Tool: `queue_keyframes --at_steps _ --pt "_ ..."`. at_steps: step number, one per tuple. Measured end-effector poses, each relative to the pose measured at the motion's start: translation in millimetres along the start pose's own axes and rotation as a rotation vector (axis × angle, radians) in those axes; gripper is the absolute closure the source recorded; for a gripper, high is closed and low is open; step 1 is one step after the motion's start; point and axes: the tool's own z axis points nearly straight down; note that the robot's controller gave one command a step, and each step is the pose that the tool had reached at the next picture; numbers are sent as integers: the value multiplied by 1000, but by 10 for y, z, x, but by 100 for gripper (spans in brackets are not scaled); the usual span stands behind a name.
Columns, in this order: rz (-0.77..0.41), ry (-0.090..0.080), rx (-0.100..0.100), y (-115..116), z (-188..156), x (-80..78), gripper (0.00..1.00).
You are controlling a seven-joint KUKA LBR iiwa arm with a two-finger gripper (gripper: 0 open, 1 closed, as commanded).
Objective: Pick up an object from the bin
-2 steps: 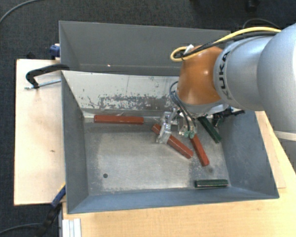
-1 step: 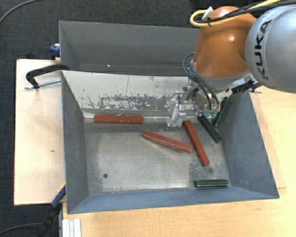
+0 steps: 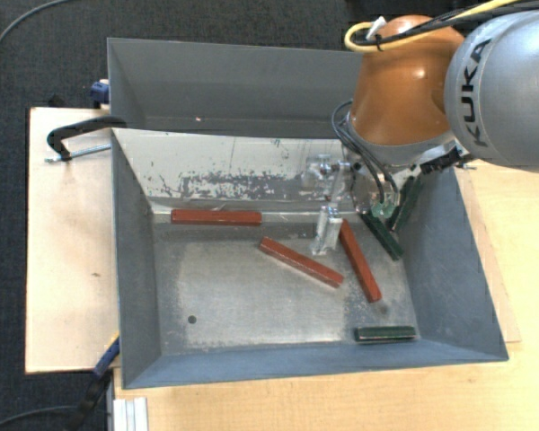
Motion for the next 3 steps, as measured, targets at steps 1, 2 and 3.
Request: queue_keyframes --at_steps 1,2,3 --pt "26 10 0 -122 1436 -95 0" --pt "26 3 0 -120 1386 -116 100" --pt "238 -6 -2 -51 54 89 100"
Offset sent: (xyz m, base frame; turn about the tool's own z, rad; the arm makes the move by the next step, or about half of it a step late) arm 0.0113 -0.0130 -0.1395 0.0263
